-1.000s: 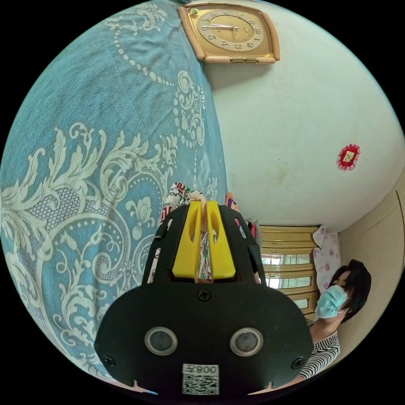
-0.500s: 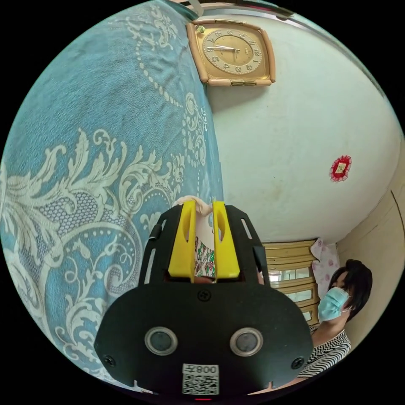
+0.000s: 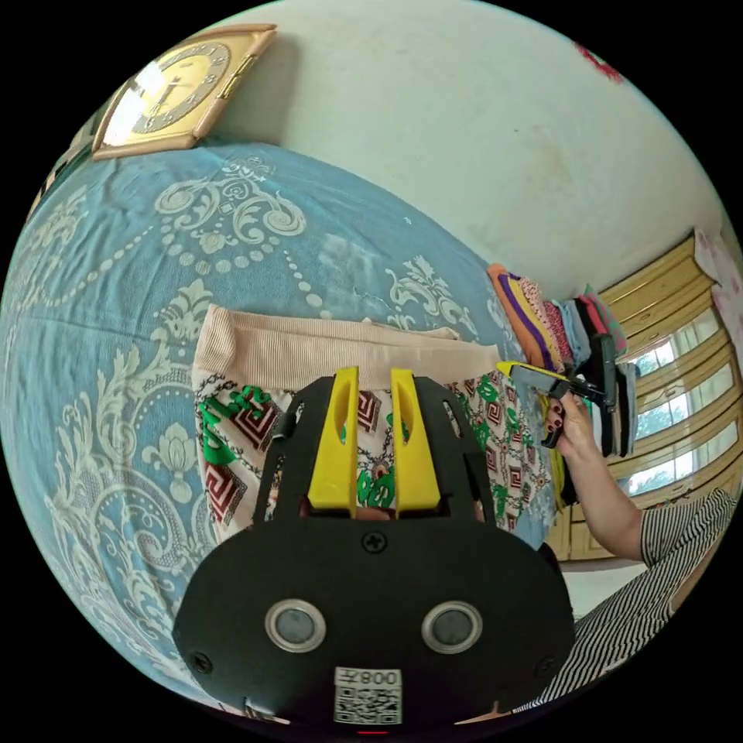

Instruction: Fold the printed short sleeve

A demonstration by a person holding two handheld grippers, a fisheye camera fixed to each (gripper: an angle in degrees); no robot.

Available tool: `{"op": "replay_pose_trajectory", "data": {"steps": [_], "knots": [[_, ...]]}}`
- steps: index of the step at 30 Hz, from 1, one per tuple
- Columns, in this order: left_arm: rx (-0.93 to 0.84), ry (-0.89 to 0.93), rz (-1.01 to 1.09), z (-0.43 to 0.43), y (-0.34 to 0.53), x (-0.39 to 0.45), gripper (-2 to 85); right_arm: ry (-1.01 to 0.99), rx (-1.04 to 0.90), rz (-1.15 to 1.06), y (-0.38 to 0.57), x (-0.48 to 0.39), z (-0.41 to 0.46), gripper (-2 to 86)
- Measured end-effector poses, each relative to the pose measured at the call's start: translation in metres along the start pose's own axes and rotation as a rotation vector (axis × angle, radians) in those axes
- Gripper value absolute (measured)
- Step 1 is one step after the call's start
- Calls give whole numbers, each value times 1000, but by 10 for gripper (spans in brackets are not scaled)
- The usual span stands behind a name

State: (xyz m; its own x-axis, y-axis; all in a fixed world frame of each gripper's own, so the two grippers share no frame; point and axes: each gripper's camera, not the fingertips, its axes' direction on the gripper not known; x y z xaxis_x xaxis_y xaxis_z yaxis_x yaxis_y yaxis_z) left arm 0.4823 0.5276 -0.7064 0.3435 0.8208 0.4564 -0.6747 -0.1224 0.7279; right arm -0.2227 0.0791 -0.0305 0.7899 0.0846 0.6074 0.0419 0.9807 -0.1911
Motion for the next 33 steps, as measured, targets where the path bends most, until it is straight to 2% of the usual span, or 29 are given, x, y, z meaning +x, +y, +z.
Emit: {"op": "replay_pose_trajectory", "data": {"steps": [4, 10, 16, 21, 26, 33], "knots": [[-71, -198, 46, 47, 2, 9, 40, 168, -51, -58, -1, -26, 40, 43], [-44, -153, 51, 64, 20, 3, 11, 178, -37, -77, 10, -31, 65, 14], [40, -146, 85, 60, 34, 7, 8, 121, 42, -54, 26, -29, 52, 6], [38, -154, 68, 77, 35, -6, 11, 117, 103, -37, 35, -29, 44, 4], [-28, -156, 19, 110, 38, -37, 23, 139, 12, -22, 33, -21, 72, 5], [74, -137, 35, 80, 70, -52, 31, 81, 76, -6, 54, -14, 53, 6]]}}
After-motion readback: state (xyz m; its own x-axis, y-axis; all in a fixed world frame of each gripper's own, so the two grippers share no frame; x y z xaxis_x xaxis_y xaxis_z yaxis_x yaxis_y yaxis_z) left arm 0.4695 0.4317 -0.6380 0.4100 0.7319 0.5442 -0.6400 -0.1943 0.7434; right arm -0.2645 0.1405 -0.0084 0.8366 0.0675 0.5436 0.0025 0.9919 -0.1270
